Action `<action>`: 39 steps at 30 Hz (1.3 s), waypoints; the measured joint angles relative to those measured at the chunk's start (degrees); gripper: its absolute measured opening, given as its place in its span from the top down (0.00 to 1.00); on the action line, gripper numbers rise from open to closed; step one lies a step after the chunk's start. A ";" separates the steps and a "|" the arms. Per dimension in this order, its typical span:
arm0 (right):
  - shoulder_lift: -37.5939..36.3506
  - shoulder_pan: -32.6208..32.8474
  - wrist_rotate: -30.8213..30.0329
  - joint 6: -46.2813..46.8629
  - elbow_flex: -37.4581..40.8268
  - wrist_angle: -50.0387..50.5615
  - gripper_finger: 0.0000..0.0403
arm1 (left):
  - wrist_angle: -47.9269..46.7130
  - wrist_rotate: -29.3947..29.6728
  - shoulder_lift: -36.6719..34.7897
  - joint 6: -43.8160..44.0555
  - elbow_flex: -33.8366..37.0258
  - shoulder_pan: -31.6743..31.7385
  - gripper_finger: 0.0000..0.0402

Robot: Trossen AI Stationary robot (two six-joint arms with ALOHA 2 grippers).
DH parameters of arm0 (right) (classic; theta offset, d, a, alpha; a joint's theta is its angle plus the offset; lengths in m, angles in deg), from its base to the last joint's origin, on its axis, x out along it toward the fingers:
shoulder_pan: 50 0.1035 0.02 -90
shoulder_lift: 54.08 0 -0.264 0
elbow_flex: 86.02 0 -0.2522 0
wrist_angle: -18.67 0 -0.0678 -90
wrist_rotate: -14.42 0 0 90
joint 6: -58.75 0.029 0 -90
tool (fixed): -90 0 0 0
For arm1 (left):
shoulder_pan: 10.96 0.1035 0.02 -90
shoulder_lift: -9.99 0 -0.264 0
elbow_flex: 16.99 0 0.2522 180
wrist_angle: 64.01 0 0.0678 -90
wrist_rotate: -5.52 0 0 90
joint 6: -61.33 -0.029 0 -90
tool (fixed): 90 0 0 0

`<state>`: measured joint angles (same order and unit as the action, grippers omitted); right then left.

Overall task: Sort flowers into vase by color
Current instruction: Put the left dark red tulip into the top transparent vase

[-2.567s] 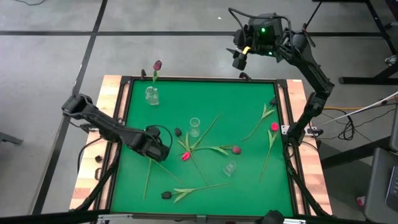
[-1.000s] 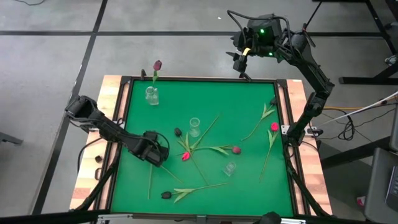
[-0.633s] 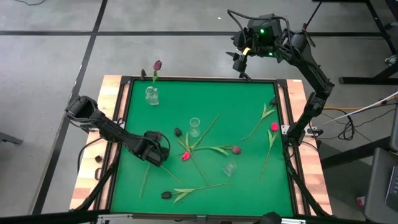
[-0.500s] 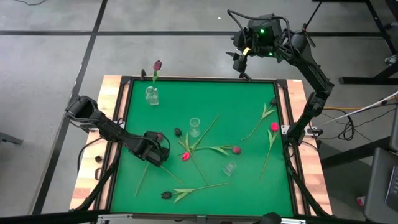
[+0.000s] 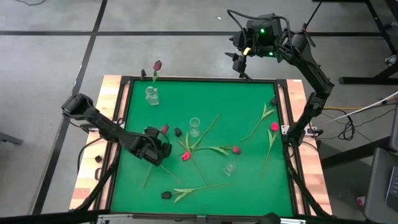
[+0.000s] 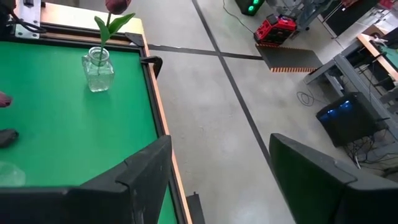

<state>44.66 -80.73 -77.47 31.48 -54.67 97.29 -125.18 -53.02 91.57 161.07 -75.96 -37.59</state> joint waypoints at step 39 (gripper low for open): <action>-3.76 -0.04 0.60 -1.34 0.02 -0.85 0.33 | 5.19 58.80 -27.55 -41.24 -3.86 11.07 0.98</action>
<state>40.90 -80.76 -76.88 30.15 -54.65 96.44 -120.00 5.78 64.02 119.83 -79.83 -26.51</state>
